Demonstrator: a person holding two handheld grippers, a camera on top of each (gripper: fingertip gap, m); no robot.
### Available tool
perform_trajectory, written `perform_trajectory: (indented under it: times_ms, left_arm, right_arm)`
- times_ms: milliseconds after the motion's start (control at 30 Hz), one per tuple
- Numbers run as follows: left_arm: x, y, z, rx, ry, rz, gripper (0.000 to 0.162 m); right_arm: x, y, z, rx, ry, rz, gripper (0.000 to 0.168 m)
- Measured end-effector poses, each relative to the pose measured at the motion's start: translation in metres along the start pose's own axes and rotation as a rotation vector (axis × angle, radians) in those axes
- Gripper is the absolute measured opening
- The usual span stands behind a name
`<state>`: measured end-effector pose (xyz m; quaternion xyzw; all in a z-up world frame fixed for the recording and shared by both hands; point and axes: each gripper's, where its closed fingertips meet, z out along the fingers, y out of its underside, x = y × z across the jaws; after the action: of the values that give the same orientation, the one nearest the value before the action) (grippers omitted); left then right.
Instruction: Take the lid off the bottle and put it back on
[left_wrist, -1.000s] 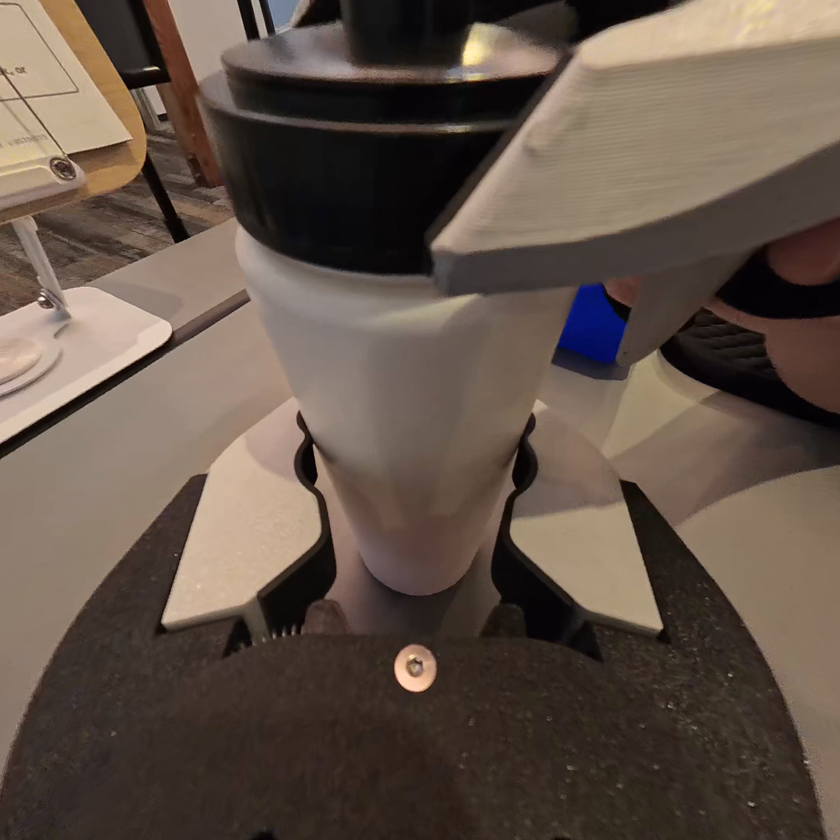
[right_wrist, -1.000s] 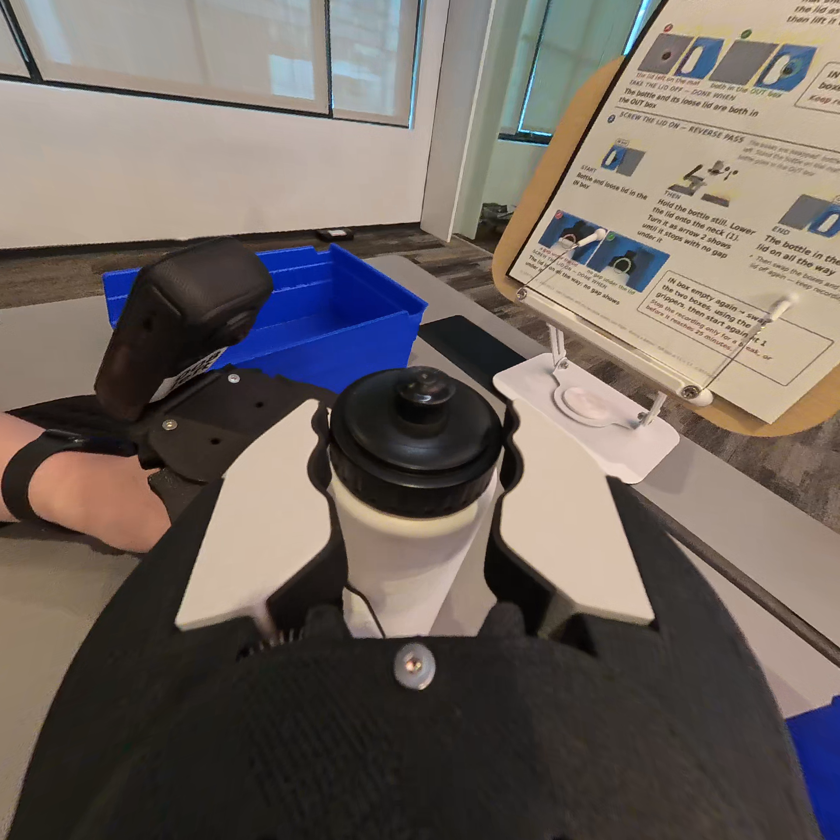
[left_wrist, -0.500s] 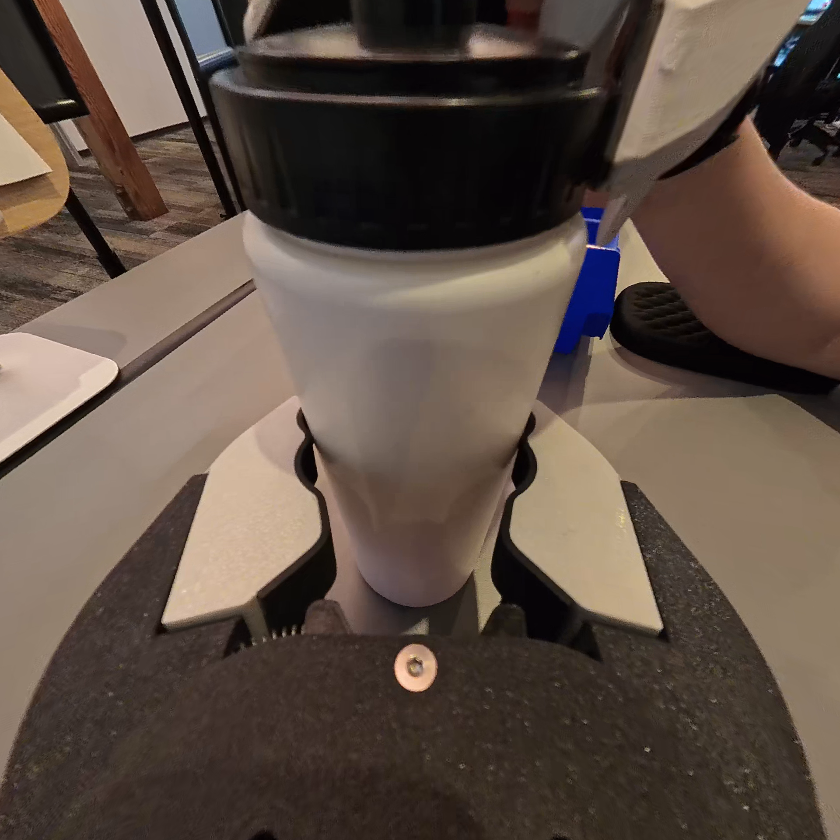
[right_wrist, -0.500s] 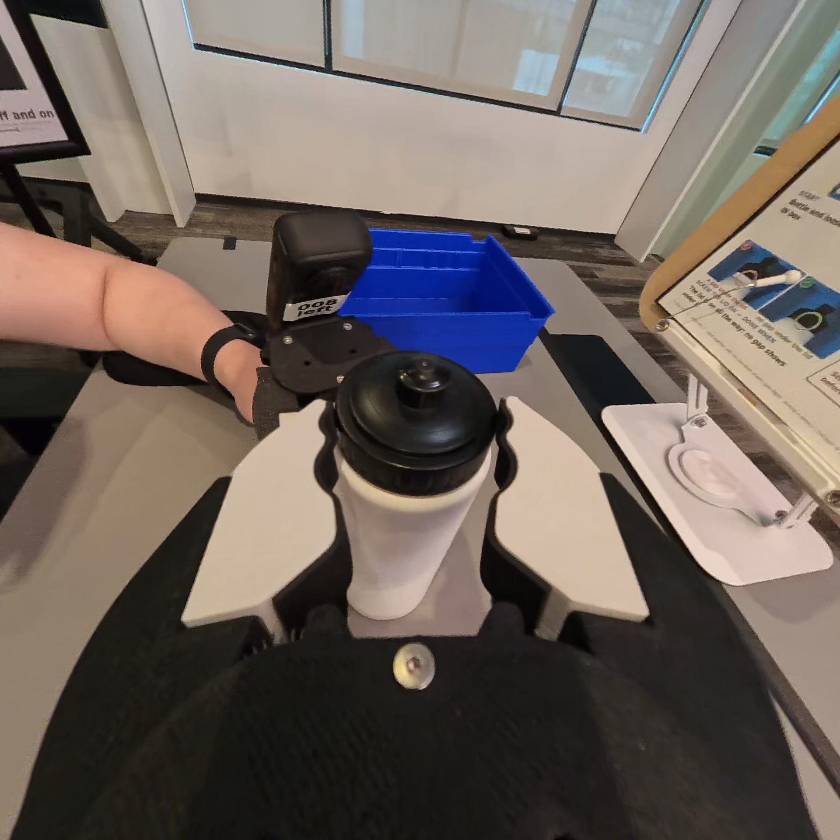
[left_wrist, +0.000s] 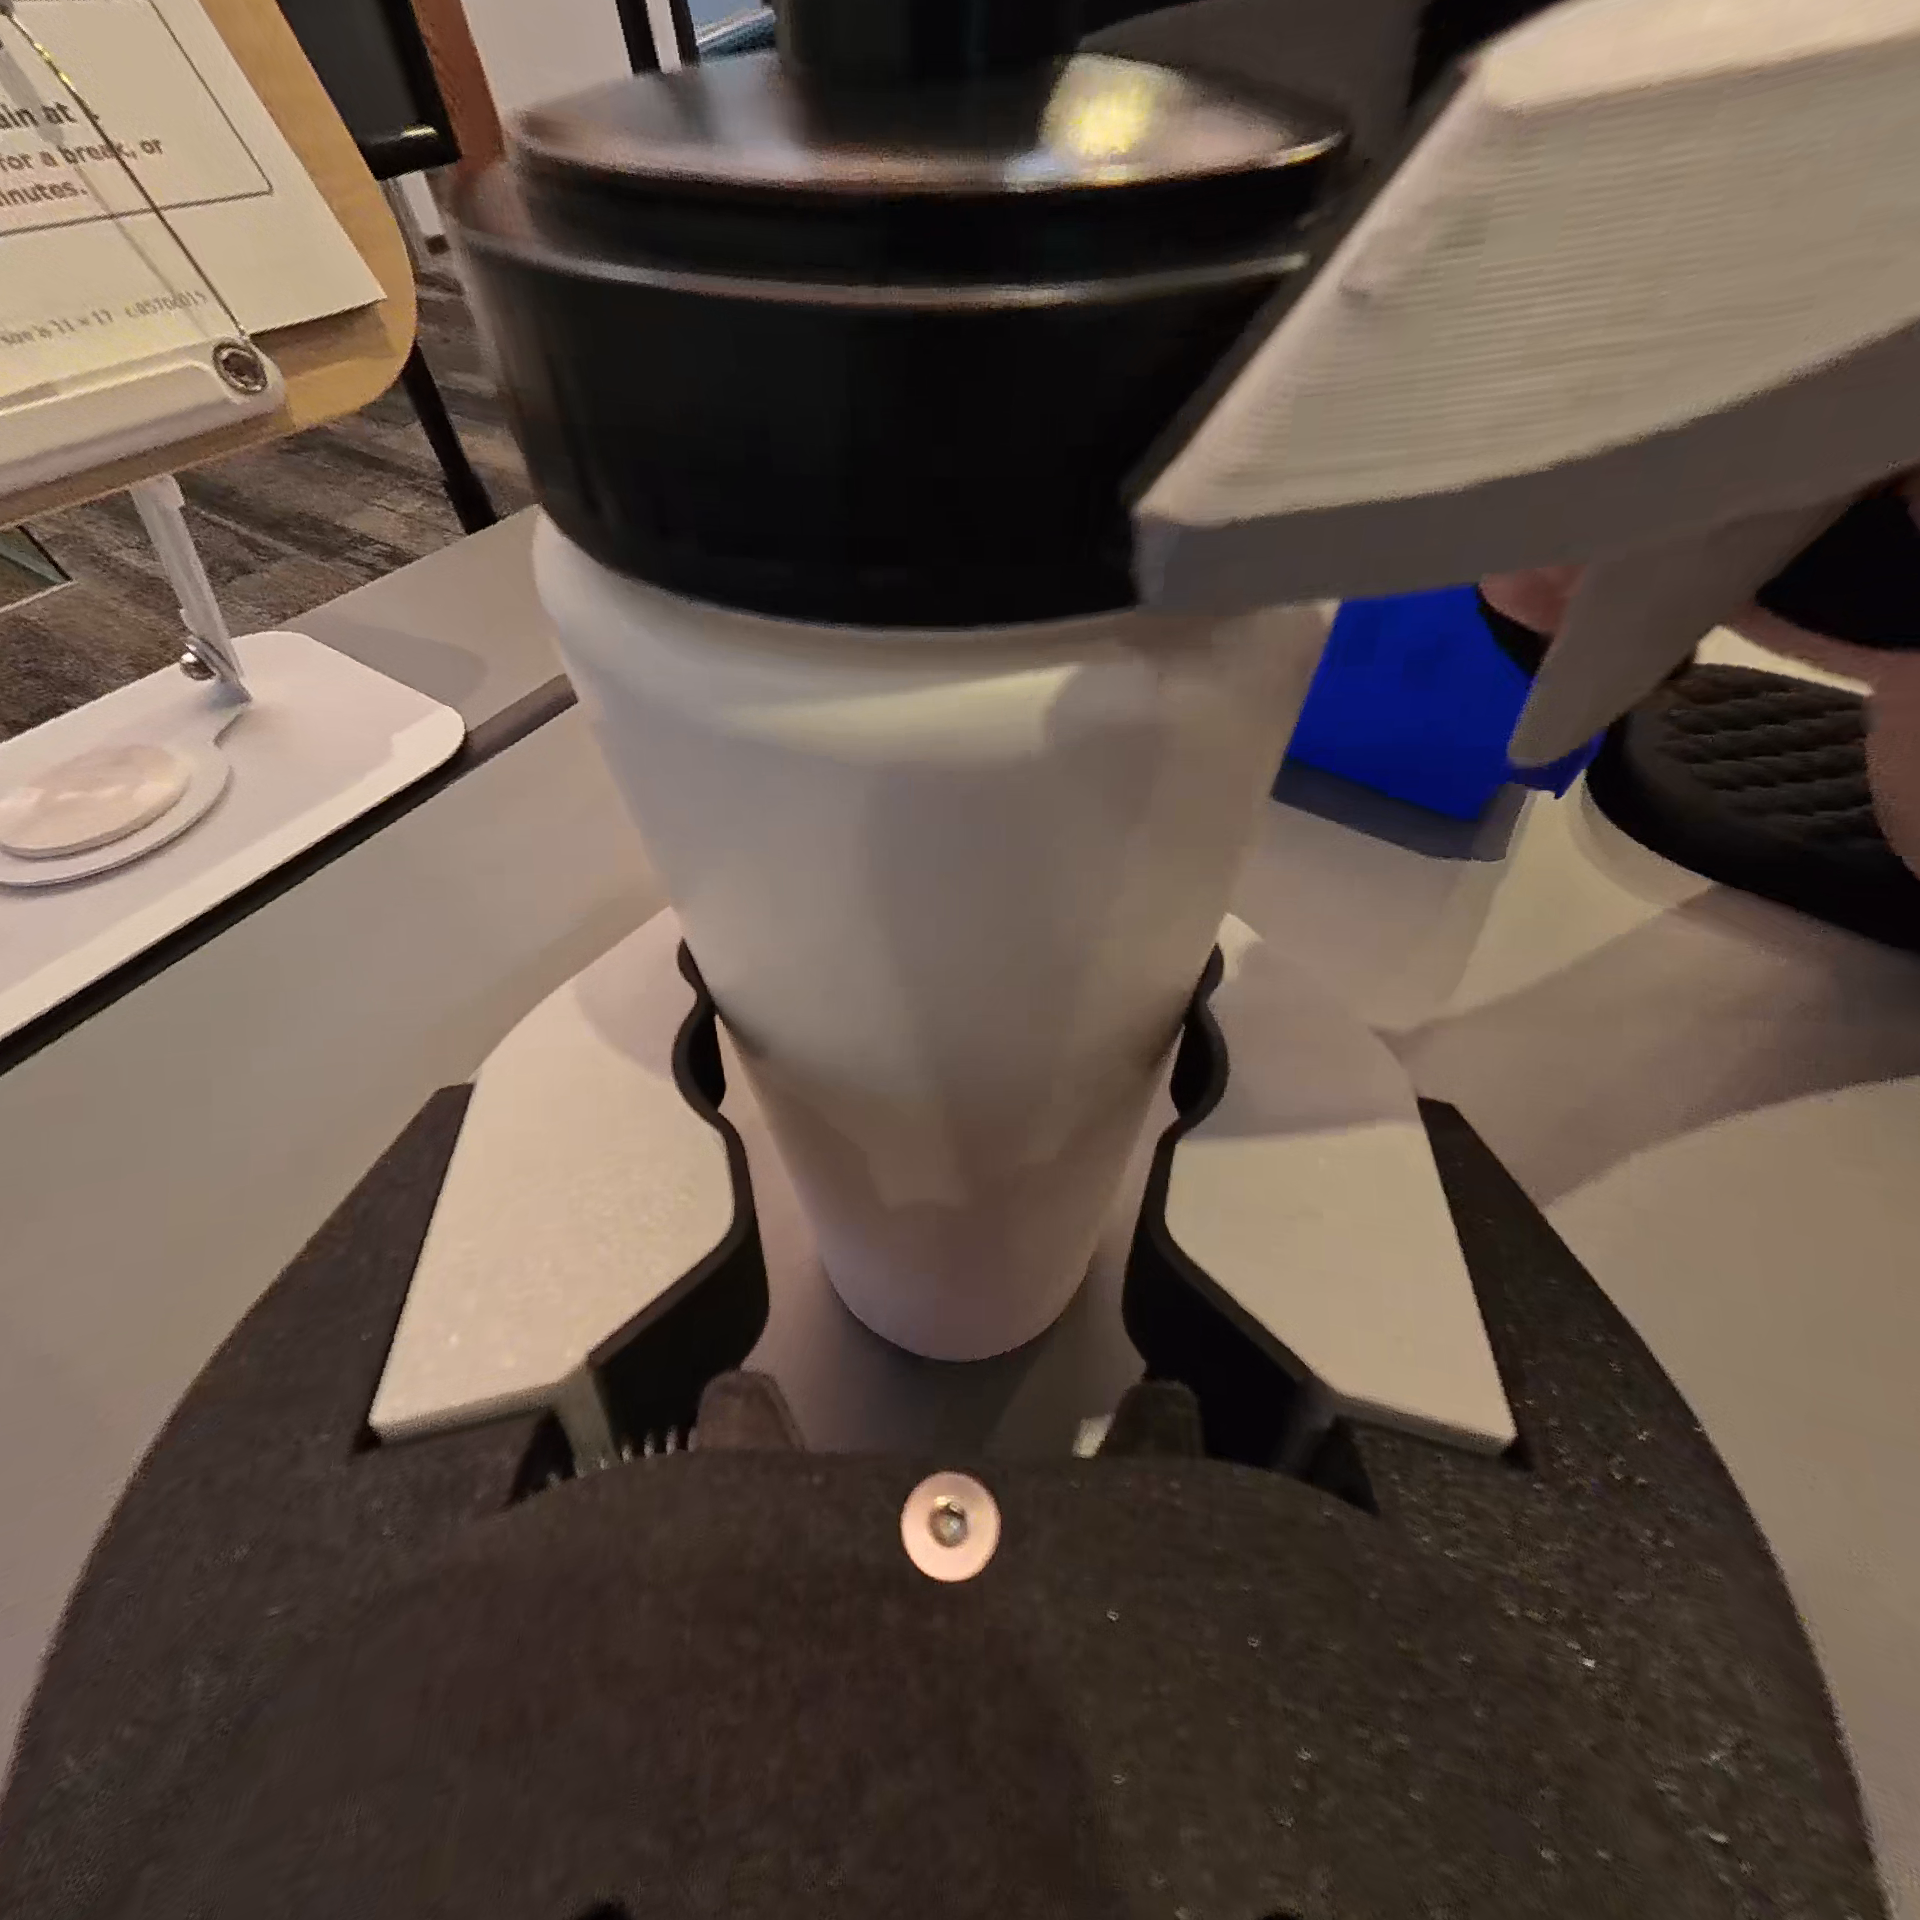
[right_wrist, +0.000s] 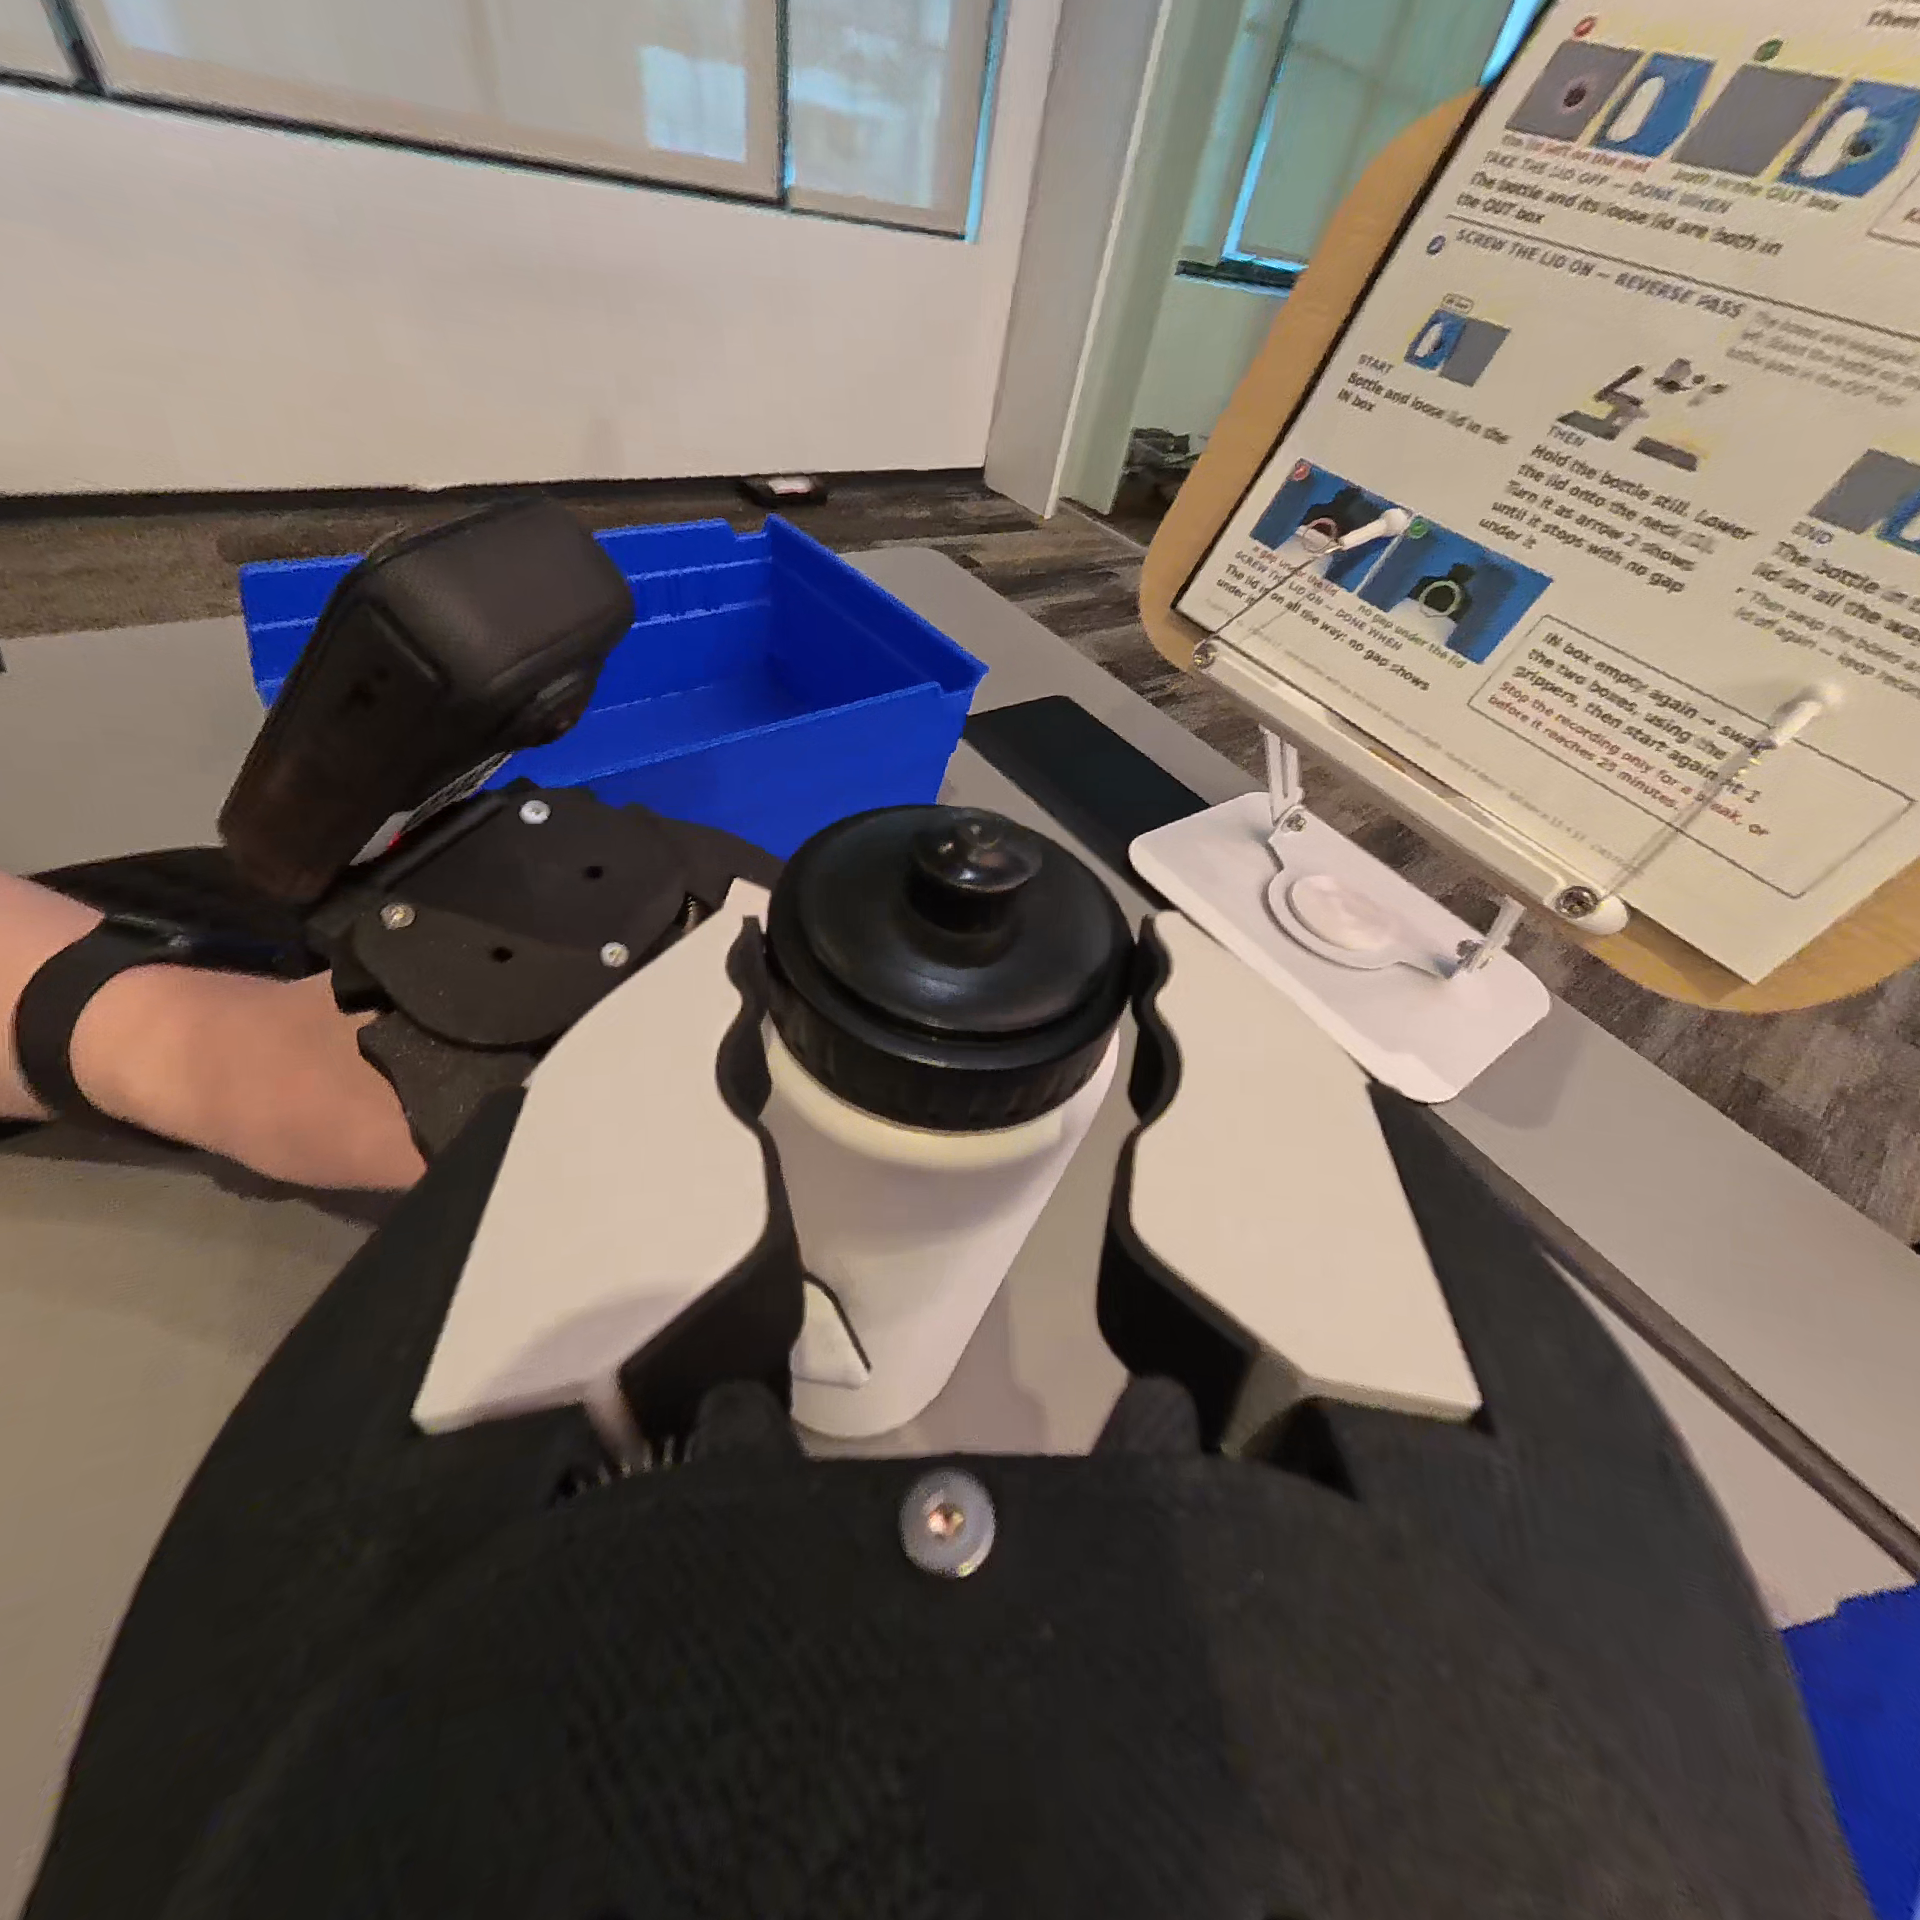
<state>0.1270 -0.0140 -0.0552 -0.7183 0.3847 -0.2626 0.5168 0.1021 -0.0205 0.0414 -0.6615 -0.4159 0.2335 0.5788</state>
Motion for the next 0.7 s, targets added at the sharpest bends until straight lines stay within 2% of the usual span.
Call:
perform_trajectory:
  times_ms: [167, 333, 467, 600, 700]
  left_arm:
    - [0.013, -0.002, 0.002, 0.034, 0.107, 0.047, 0.086]
    - [0.027, -0.002, 0.003, 0.05, 0.188, 0.062, 0.086]
    - [0.024, -0.003, 0.002, 0.043, 0.169, 0.036, 0.086]
    - [0.015, -0.002, 0.001, 0.02, 0.114, -0.022, 0.086]
    - [0.013, -0.001, 0.0, 0.007, 0.079, -0.024, 0.086]
  right_arm:
    - [-0.009, 0.002, -0.013, 0.002, -0.334, -0.034, 0.08]
    - [-0.011, 0.006, -0.018, 0.022, -0.468, 0.014, 0.072]
    - [-0.008, 0.005, -0.012, 0.005, -0.388, 0.047, 0.072]
    - [-0.003, 0.003, -0.002, -0.019, -0.185, 0.156, 0.072]
    - [-0.006, 0.002, -0.001, -0.016, -0.073, 0.118, 0.072]
